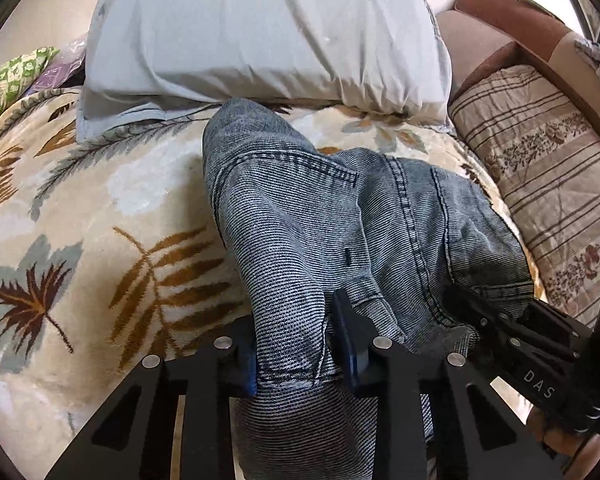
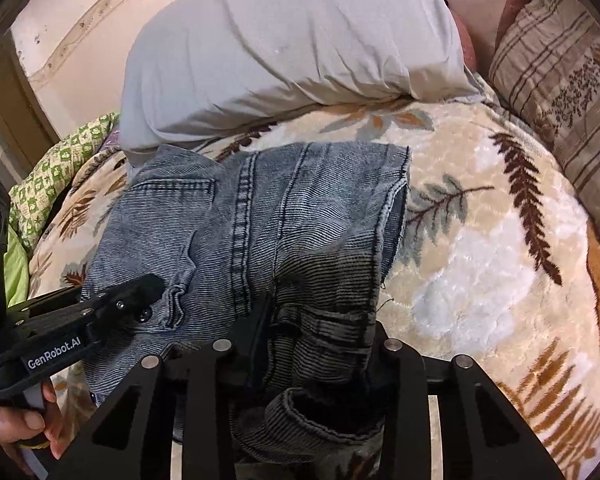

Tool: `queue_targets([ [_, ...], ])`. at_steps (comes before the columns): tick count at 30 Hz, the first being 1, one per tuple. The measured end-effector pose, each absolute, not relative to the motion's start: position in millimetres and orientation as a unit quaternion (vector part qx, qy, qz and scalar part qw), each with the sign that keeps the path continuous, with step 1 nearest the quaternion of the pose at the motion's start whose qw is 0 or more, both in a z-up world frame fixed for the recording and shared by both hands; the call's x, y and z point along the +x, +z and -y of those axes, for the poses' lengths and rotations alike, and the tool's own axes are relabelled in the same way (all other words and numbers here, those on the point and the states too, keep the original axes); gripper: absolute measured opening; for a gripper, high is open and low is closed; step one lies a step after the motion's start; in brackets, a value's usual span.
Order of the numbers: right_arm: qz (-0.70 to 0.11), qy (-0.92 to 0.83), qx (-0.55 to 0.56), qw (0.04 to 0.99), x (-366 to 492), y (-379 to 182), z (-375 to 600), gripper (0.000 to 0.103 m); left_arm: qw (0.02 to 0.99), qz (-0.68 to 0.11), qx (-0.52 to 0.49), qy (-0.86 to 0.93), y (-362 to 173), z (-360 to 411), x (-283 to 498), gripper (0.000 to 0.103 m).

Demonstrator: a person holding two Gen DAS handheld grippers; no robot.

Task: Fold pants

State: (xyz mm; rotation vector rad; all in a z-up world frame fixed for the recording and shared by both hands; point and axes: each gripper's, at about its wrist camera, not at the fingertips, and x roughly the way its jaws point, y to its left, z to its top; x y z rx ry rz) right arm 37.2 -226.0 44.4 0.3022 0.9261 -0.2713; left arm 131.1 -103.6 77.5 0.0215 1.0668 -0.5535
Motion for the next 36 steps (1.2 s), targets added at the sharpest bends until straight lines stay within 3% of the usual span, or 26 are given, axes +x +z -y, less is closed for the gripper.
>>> queue_targets([
  [19, -0.423, -0.077, 0.087, 0.899, 91, 77, 162, 0.034, 0.854, -0.472, -0.006, -0.220, 126, 35, 137, 0.026],
  [36, -0.424, -0.053, 0.062, 0.902, 149, 52, 133, 0.034, 0.867, -0.464, -0.006, -0.182, 100, 16, 172, 0.026],
])
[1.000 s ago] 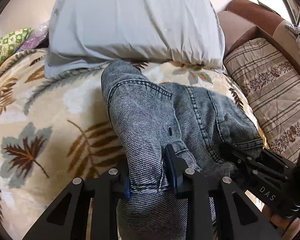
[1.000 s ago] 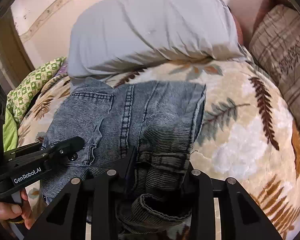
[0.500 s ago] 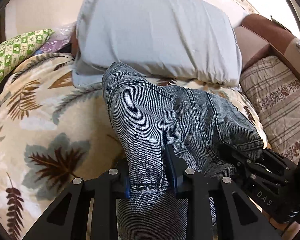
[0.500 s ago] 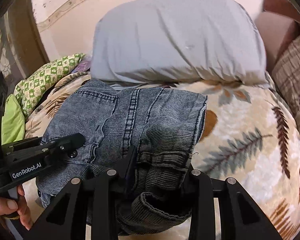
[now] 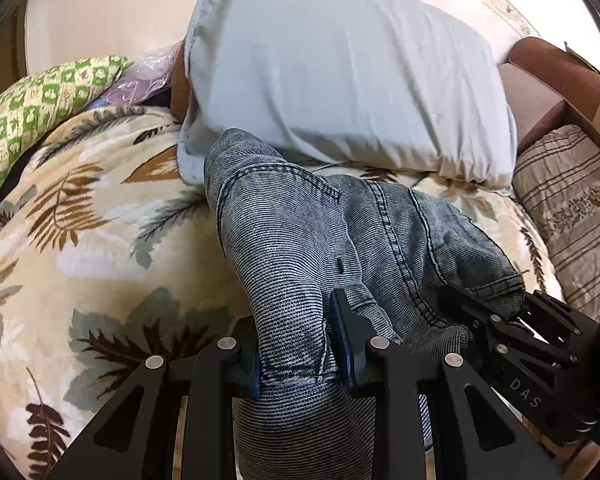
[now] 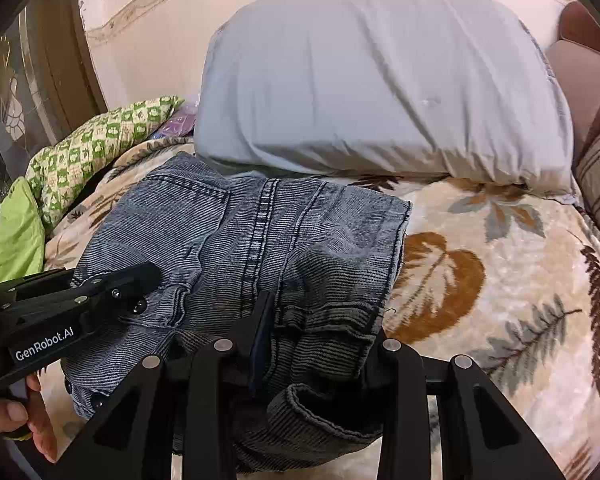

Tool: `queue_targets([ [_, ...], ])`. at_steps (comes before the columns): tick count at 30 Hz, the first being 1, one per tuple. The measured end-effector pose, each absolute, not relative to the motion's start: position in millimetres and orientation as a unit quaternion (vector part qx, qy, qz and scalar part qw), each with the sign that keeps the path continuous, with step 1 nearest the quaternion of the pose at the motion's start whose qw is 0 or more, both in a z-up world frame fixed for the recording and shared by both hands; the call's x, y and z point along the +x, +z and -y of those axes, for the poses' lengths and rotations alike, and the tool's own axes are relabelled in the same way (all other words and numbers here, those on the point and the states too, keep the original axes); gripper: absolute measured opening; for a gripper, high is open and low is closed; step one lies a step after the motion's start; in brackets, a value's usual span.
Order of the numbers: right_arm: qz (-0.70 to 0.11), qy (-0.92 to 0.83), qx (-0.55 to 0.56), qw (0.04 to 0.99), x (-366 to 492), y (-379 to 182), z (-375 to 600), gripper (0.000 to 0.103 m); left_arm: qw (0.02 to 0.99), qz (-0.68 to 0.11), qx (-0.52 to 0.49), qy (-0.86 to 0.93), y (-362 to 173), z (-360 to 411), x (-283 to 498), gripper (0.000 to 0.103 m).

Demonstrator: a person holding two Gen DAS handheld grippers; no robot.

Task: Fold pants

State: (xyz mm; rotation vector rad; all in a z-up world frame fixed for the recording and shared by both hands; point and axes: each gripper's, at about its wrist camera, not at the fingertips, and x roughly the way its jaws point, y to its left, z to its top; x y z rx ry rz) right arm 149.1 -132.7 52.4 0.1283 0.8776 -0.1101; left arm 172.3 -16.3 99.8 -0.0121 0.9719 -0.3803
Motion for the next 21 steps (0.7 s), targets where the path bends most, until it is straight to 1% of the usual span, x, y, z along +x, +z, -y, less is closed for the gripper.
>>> queue_targets([
  [8, -0.439, -0.063, 0.053, 0.895, 152, 33, 128, 0.035, 0.867, -0.468, -0.006, -0.173, 79, 15, 175, 0.028],
  [14, -0.449, -0.069, 0.065, 0.888, 151, 30, 131, 0.046, 0.865, -0.476, -0.010, -0.158, 75, 14, 172, 0.038],
  [15, -0.450, -0.069, 0.065, 0.888, 150, 31, 131, 0.048, 0.865, -0.477, -0.013, -0.154, 75, 13, 172, 0.041],
  [16, -0.450, -0.071, 0.063, 0.888, 149, 32, 131, 0.048, 0.865, -0.477, -0.014, -0.152, 75, 12, 171, 0.045],
  [17, -0.449, -0.072, 0.063, 0.889, 148, 32, 131, 0.049, 0.866, -0.477, -0.014, -0.149, 75, 11, 171, 0.047],
  [21, -0.443, -0.074, 0.062, 0.891, 143, 38, 131, 0.049, 0.869, -0.472, -0.011, -0.149, 79, 9, 162, 0.049],
])
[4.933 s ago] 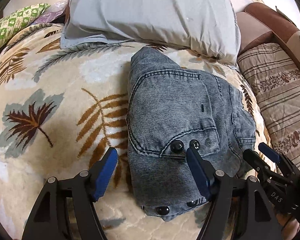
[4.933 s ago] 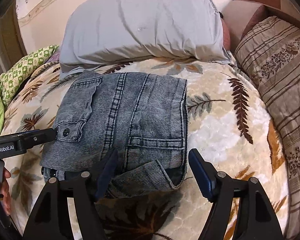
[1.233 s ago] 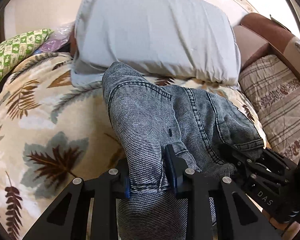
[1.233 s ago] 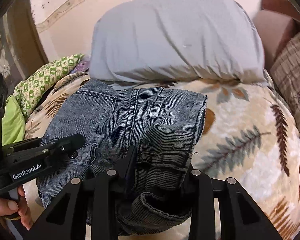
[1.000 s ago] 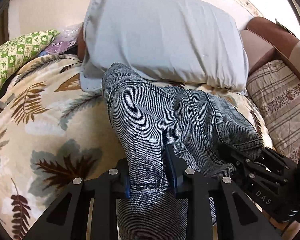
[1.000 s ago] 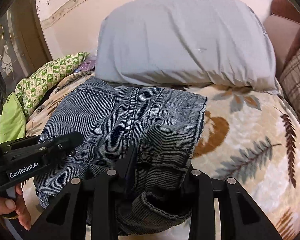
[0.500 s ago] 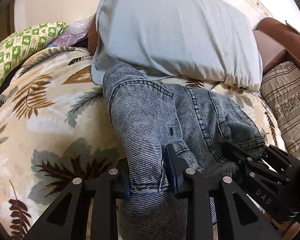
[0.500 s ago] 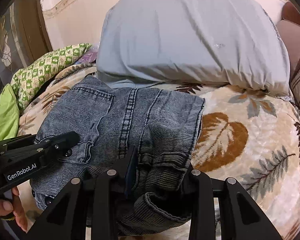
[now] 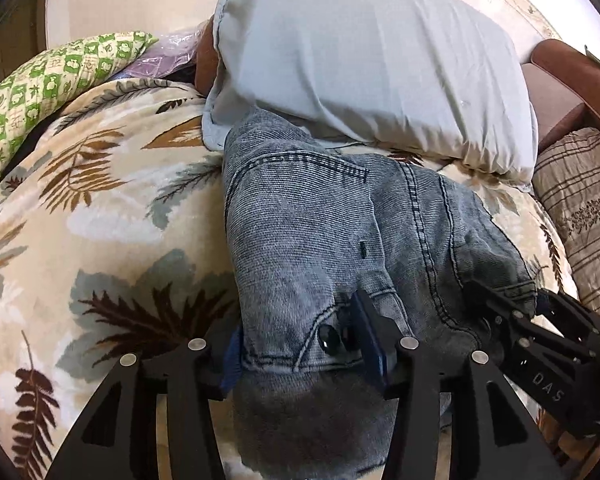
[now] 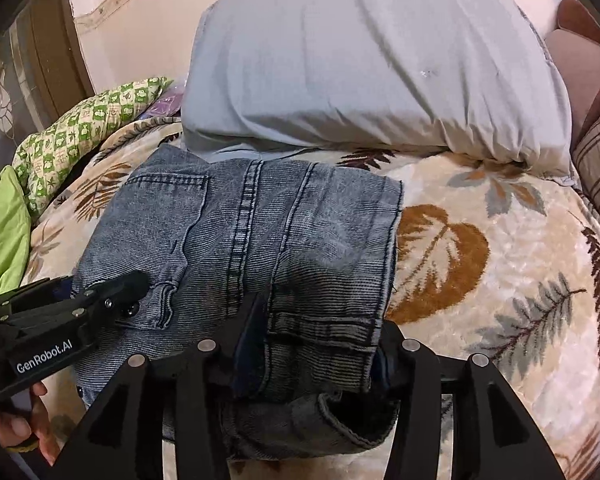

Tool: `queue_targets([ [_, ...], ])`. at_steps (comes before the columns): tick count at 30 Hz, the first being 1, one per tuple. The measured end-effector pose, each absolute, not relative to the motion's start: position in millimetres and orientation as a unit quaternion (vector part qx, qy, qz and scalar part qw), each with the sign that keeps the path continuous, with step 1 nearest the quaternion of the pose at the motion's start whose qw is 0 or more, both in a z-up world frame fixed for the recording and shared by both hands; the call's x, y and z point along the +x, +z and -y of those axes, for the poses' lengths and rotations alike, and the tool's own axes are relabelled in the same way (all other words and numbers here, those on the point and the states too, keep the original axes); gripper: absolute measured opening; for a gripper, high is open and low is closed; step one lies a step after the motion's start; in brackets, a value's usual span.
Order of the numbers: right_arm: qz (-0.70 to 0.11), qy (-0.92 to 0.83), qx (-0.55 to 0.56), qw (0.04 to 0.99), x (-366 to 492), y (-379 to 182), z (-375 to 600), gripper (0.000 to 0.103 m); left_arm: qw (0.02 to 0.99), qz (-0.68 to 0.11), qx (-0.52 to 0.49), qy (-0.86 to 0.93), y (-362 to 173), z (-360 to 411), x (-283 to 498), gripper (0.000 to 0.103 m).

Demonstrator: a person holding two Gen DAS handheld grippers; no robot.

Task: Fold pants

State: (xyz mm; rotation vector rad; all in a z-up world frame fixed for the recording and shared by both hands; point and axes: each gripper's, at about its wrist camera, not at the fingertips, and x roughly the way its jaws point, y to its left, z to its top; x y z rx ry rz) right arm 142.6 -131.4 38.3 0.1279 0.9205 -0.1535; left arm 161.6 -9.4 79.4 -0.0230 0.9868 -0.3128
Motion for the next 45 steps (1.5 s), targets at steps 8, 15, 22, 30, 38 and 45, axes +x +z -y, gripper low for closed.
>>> queue_targets([
  [8, -0.455, -0.089, 0.057, 0.884, 134, 33, 133, 0.050, 0.871, -0.469, 0.006, -0.145, 77, 0, 142, 0.051],
  [15, -0.480, -0.103, 0.052, 0.870, 133, 10, 138, 0.061, 0.865, -0.481, 0.000, -0.143, 67, -4, 141, 0.057],
  [22, -0.469, -0.102, 0.038, 0.877, 125, 25, 132, 0.062, 0.868, -0.476, 0.005, -0.142, 78, -3, 134, 0.057],
  [30, -0.463, -0.095, 0.038, 0.880, 109, 36, 127, 0.062, 0.871, -0.469, -0.004, -0.147, 91, -9, 111, 0.058],
  [38, -0.452, -0.083, 0.039, 0.887, 91, 50, 117, 0.064, 0.875, -0.458, -0.007, -0.157, 108, -12, 87, 0.061],
  [45, -0.437, -0.074, 0.030, 0.896, 73, 66, 103, 0.064, 0.879, -0.452, -0.013, -0.152, 119, -20, 70, 0.062],
])
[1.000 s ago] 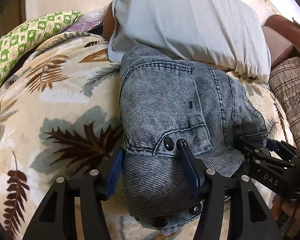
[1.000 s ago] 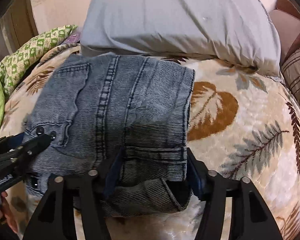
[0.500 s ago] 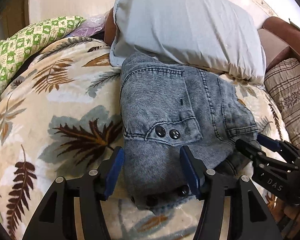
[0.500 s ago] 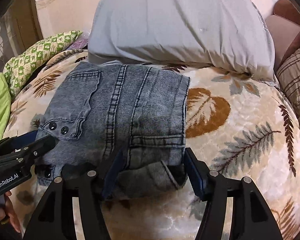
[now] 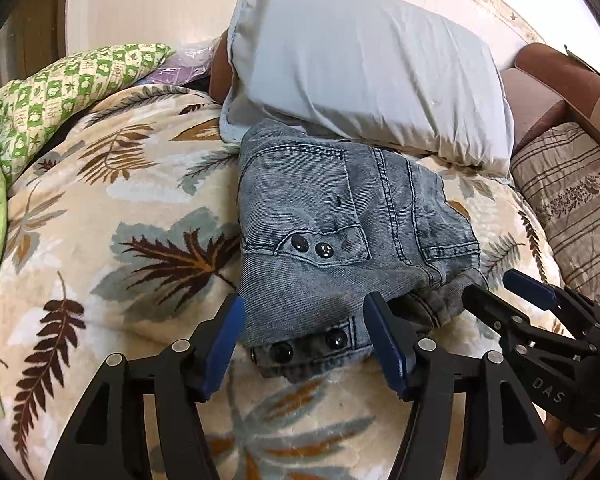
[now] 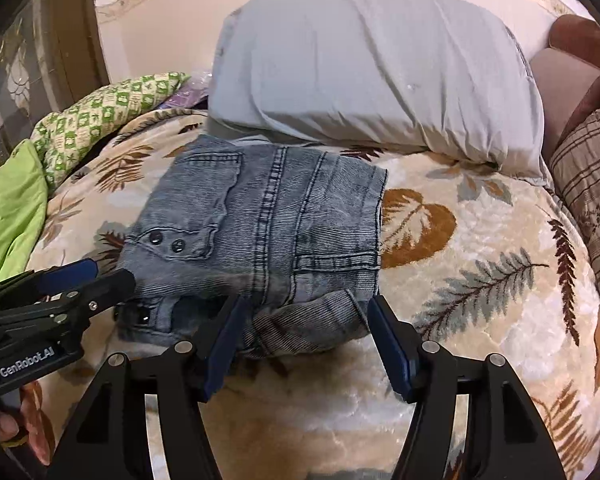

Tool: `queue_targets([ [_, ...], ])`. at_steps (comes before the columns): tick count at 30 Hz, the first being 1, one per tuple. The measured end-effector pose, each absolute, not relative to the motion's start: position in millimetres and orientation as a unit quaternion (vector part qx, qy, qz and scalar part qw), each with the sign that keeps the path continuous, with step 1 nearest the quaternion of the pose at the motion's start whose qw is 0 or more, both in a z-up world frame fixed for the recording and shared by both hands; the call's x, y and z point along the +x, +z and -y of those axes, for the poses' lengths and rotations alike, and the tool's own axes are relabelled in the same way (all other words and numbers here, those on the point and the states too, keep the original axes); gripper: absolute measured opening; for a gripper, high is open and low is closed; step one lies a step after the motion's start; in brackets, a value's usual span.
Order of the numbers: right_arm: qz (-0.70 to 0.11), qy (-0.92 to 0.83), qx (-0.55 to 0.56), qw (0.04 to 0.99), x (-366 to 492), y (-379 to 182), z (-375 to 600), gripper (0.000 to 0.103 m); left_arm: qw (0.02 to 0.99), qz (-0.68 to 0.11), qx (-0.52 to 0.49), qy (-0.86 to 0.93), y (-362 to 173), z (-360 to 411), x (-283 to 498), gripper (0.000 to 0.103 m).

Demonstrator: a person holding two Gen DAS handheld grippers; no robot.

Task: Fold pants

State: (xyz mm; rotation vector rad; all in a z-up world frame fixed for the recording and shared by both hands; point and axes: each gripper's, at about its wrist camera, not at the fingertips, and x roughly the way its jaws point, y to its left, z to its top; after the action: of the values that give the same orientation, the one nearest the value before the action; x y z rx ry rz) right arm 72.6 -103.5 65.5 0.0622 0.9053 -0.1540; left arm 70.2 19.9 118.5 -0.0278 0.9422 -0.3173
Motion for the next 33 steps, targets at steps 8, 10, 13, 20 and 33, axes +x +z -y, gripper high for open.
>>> queue_targets([
  [8, -0.438, -0.080, 0.038, 0.894, 54, 71, 101, 0.065, 0.881, -0.450, -0.020, -0.147, 128, -27, 47, 0.065],
  [10, -0.441, -0.079, 0.042, 0.893, 47, 72, 100, 0.065, 0.882, -0.448, -0.020, -0.146, 131, -28, 41, 0.066],
  [13, -0.440, -0.078, 0.043, 0.894, 37, 72, 98, 0.069, 0.884, -0.445, -0.019, -0.145, 135, -30, 31, 0.070],
  [20, -0.433, -0.077, 0.031, 0.898, 17, 76, 93, 0.077, 0.892, -0.434, 0.019, -0.125, 144, -22, 8, 0.078],
  [33, -0.412, -0.081, 0.021, 0.908, -3, 94, 93, 0.083, 0.901, -0.418, 0.035, -0.107, 160, -17, -14, 0.079],
])
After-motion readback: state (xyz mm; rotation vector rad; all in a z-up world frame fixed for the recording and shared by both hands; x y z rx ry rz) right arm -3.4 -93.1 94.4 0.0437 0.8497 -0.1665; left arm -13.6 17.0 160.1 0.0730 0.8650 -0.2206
